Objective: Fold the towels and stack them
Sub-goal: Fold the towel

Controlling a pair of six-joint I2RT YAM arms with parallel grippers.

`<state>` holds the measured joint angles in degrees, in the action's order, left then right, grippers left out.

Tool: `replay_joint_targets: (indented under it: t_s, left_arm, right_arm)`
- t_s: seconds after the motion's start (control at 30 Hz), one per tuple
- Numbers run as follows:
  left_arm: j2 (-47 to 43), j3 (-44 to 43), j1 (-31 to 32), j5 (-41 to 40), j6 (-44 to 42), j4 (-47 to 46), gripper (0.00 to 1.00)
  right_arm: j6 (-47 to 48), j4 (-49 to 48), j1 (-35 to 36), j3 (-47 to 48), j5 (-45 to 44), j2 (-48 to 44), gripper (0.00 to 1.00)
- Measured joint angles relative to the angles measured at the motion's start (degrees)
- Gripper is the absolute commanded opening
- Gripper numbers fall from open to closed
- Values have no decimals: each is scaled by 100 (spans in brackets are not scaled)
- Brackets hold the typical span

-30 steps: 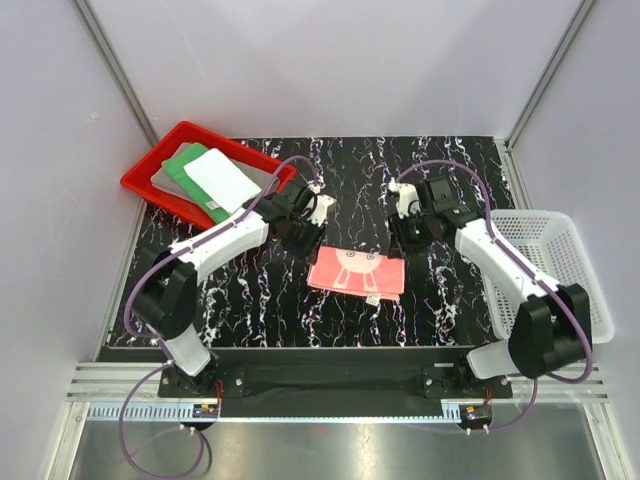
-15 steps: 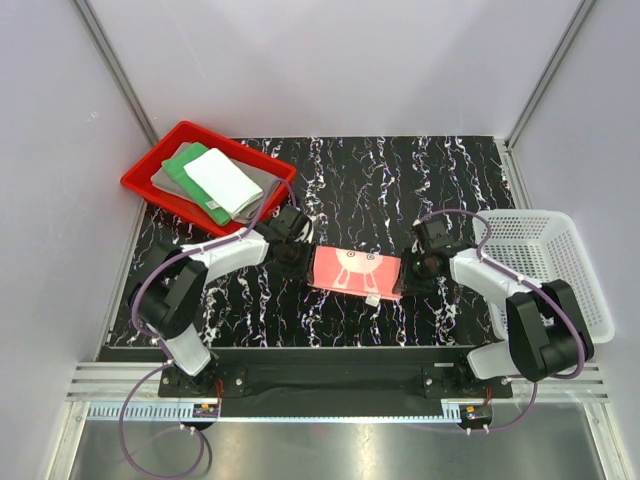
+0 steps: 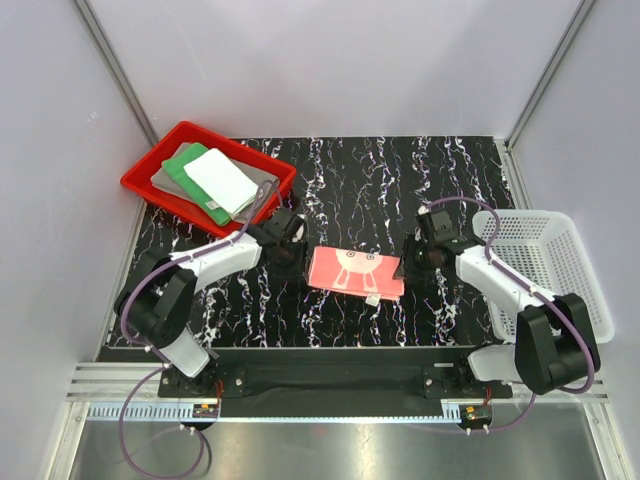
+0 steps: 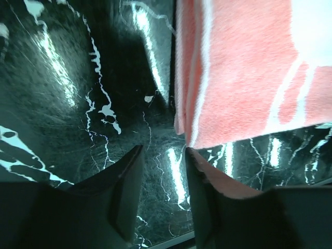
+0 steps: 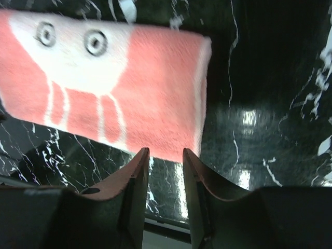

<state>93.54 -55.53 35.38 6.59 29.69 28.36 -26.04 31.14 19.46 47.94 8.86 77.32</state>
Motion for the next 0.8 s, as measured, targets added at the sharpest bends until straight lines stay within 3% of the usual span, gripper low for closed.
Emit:
replay_joint_targets:
  t_s: [0.27,0.47,0.53,0.7,0.8]
  left_arm:
    - [-219,-251,-7,63,20,-96,48]
    - [216,-251,-9,146,17,-293,44]
    - [448,-251,-11,192,17,-330,39]
    - [568,-262,-20,291,46,-428,10]
    - [568,-278,-20,293,26,-417,1]
  right_arm:
    - [-828,-389,-2,-977,33,-337,41]
    - [-1113,-791,-2,-1220,22,-339,41]
    - [-1139,-870,-2,-1272,17,-339,42]
    - [-1154,-949,-2,-1305,-46,-339,42]
    - [-1152,-951,-2,-1305,-50,-339,41]
